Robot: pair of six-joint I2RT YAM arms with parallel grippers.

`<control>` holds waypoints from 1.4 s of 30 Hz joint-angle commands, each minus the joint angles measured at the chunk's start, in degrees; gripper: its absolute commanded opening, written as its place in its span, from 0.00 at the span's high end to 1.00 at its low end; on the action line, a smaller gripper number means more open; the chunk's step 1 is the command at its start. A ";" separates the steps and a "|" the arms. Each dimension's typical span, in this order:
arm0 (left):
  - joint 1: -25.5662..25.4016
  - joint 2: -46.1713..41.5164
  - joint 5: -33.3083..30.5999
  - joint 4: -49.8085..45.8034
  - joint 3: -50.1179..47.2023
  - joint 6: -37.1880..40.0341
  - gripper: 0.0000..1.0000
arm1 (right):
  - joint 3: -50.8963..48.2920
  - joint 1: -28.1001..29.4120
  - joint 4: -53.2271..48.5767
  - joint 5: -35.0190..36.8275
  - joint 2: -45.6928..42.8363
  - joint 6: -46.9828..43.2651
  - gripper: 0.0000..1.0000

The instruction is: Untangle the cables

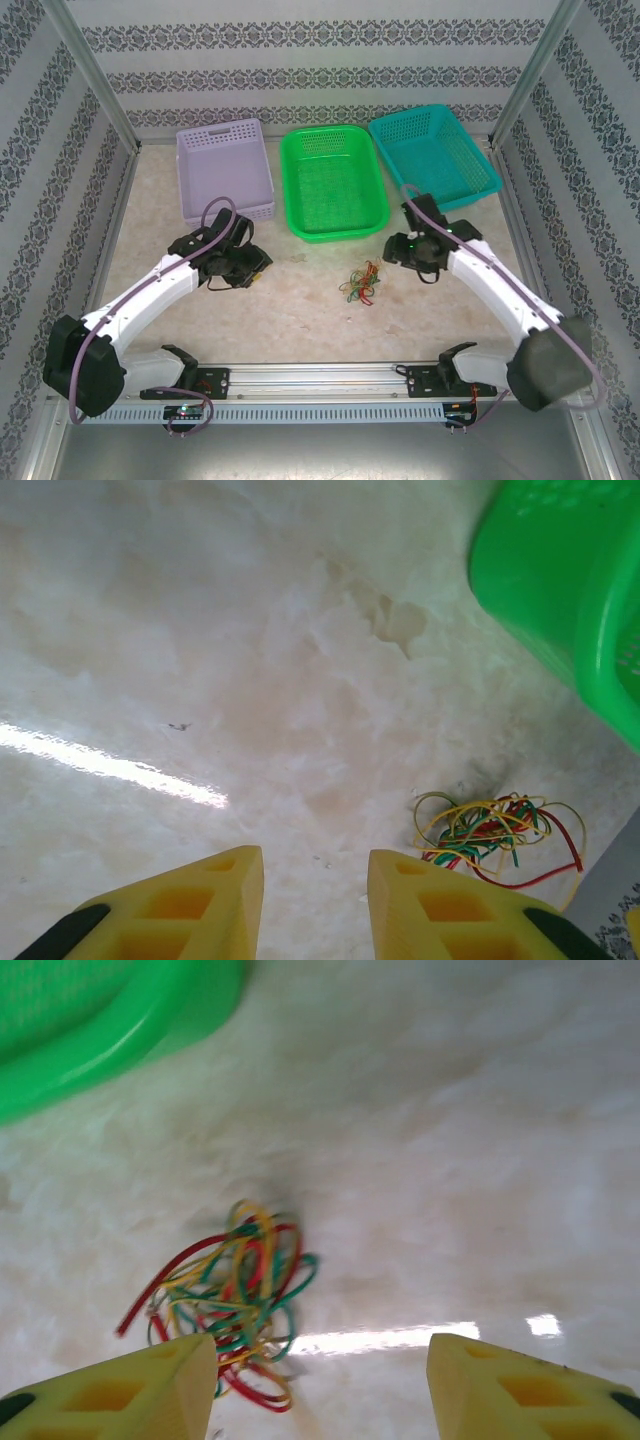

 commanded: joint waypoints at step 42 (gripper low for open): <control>-13.72 10.75 19.95 18.39 9.28 20.77 0.48 | 4.13 11.51 1.90 -14.61 2.50 4.14 1.00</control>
